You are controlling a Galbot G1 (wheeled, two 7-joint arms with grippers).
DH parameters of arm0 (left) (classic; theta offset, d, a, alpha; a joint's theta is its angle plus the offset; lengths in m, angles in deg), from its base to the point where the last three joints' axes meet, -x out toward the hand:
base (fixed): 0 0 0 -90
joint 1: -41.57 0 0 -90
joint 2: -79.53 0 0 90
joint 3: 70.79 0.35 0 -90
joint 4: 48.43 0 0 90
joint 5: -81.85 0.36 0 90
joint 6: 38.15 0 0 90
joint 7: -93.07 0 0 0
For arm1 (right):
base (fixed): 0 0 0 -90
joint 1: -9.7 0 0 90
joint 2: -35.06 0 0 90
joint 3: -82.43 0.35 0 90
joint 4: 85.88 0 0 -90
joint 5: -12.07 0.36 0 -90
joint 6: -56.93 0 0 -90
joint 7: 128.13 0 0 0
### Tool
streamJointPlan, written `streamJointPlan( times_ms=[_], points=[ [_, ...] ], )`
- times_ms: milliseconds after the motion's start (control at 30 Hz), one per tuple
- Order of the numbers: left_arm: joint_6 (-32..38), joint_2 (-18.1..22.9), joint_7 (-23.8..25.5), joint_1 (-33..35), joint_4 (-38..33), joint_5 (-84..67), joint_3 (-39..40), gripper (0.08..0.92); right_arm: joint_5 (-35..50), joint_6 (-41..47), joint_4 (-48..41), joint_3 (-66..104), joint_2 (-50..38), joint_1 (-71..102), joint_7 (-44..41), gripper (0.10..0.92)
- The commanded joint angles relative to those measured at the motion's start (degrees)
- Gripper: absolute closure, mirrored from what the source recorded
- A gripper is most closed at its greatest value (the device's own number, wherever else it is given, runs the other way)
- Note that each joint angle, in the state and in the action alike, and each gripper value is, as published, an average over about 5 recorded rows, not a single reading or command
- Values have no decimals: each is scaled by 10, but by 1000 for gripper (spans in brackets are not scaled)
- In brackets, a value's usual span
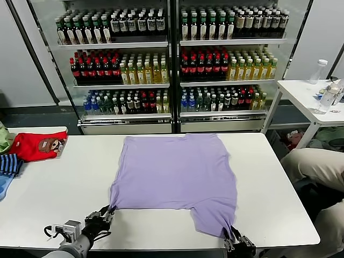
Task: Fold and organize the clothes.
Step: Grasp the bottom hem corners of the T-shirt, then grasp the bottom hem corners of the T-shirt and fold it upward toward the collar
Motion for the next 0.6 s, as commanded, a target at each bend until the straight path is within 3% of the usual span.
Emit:
streamJointPlan(
  times_ms=[33,200,400,600],
  points=[
    [2,-2,-2,41,-58,-1,-16,823,37,0,61,51,-17,37,-14,895],
    [14,-27,-13,128,-114,-2,-45,910,28,-7,121,98,-44,114,-28,902],
    [26,-42,-24,239,-160,-5,-92,912,-23,-39,130,96,-47,199,-42,902],
    [36,-40,-17,276,-169,-36,-146,912,-40,-59,142,89,-46,218,-42,902]
  ],
)
